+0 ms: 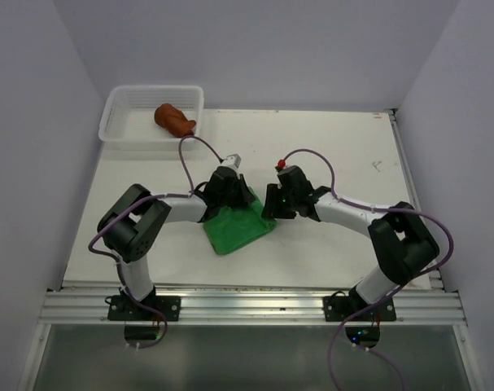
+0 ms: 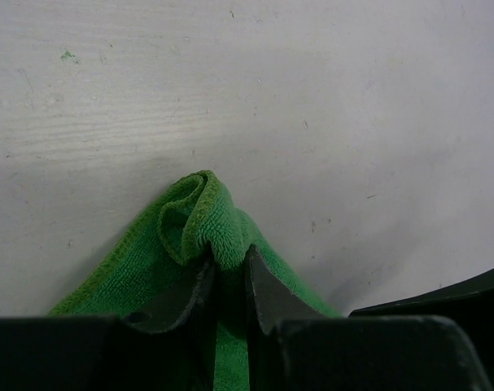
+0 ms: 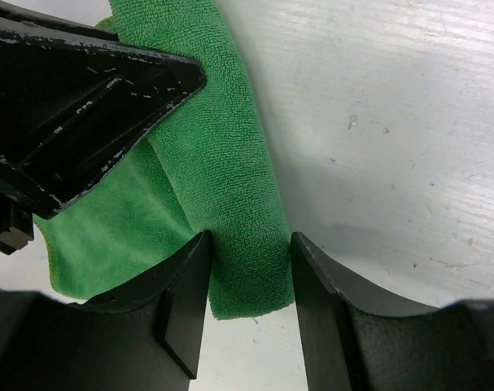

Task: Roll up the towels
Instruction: Roll the towel

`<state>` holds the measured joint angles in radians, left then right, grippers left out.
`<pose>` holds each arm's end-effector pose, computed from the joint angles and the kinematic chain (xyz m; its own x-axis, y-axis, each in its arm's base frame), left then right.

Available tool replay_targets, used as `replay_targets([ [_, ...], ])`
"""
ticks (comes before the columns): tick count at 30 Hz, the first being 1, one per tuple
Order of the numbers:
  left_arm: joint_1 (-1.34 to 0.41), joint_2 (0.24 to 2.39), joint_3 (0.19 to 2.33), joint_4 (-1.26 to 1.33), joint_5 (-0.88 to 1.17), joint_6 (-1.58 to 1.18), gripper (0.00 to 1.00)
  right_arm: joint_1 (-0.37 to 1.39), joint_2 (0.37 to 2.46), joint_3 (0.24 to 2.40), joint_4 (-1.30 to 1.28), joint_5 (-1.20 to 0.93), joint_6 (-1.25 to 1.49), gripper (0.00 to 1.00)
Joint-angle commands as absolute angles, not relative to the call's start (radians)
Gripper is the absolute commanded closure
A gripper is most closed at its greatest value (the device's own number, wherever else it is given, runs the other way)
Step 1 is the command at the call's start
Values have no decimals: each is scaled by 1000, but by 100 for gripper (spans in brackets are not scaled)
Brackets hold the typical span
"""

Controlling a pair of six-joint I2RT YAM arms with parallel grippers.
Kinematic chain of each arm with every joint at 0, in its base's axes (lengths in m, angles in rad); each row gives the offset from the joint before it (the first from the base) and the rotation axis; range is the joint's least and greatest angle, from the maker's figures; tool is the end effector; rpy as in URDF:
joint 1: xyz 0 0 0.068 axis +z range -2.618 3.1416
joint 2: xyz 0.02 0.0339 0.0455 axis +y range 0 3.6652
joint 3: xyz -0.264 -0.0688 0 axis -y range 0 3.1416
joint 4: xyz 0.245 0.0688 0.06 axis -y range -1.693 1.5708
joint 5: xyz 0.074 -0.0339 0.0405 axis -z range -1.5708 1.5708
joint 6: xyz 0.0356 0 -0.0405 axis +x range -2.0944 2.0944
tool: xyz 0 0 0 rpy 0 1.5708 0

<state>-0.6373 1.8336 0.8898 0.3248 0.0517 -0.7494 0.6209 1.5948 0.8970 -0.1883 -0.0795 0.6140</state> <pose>0.2964 -0.2217 0.1417 -0.7692 -0.2769 -0.5758 0.1421 0.8045 -0.5768 0.2601 0.1896 0.1812 -0.8726 0.0820 -0.4815 -0.1444 0.8984 0.4147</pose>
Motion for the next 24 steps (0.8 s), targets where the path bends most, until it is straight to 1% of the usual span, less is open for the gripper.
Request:
replay_targets([
  [1,-641,1786,867,314,3,-752,100,617,1612,907,-135,-143,624,52],
  [6,-643,1760,850,290,-58,-755,100,618,1628,870,-106,-181,621,52],
  [14,-643,1741,838,295,-84,-775,100,618,1652,804,-91,-156,584,55],
  [22,-643,1718,833,264,-136,-787,100,630,1667,778,-89,-124,552,63],
  [24,-643,1703,822,244,-170,-801,100,637,1667,773,-94,-100,538,70],
])
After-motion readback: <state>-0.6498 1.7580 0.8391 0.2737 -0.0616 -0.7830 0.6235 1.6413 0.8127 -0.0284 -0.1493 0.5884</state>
